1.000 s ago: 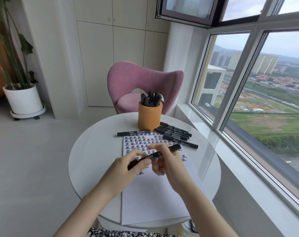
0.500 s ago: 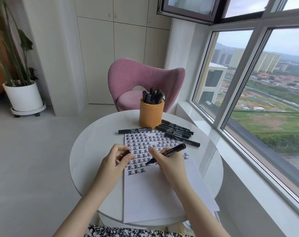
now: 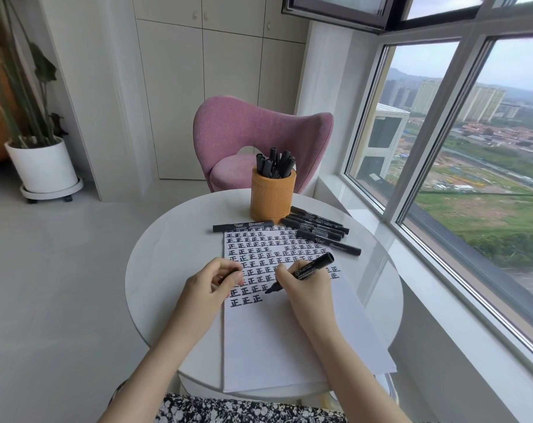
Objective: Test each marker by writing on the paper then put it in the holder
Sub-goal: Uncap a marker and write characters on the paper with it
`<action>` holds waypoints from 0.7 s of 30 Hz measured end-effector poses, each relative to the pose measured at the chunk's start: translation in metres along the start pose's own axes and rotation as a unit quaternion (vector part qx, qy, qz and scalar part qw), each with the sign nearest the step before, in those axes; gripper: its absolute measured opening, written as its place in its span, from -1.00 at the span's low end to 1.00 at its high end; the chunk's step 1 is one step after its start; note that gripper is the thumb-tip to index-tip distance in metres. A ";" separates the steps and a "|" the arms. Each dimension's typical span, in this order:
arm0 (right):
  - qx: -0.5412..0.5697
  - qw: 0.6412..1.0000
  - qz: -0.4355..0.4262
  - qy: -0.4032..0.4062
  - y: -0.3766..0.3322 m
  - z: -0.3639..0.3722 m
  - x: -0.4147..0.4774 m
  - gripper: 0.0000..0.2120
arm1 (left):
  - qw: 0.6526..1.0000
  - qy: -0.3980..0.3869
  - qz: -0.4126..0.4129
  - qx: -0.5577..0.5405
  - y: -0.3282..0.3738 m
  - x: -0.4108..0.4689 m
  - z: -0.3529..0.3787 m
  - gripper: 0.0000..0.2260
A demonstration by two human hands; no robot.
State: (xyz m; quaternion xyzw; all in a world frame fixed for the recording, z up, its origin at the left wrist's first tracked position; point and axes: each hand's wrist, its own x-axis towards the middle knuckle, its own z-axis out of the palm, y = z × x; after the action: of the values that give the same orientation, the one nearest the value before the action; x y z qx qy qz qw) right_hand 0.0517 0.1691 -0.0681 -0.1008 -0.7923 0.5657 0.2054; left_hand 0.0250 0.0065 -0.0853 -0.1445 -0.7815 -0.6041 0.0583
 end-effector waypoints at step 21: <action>-0.014 1.000 -0.006 0.002 0.000 0.002 -0.001 -0.73 | 1.000 -0.004 0.000 0.009 -0.003 0.000 0.000 -0.93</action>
State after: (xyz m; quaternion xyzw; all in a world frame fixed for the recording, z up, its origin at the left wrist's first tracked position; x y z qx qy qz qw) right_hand 0.0518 0.1672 -0.0689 -0.0998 -0.8005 0.5528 0.2090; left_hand 0.0240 0.0061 -0.0878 -0.1465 -0.7873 -0.5962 0.0571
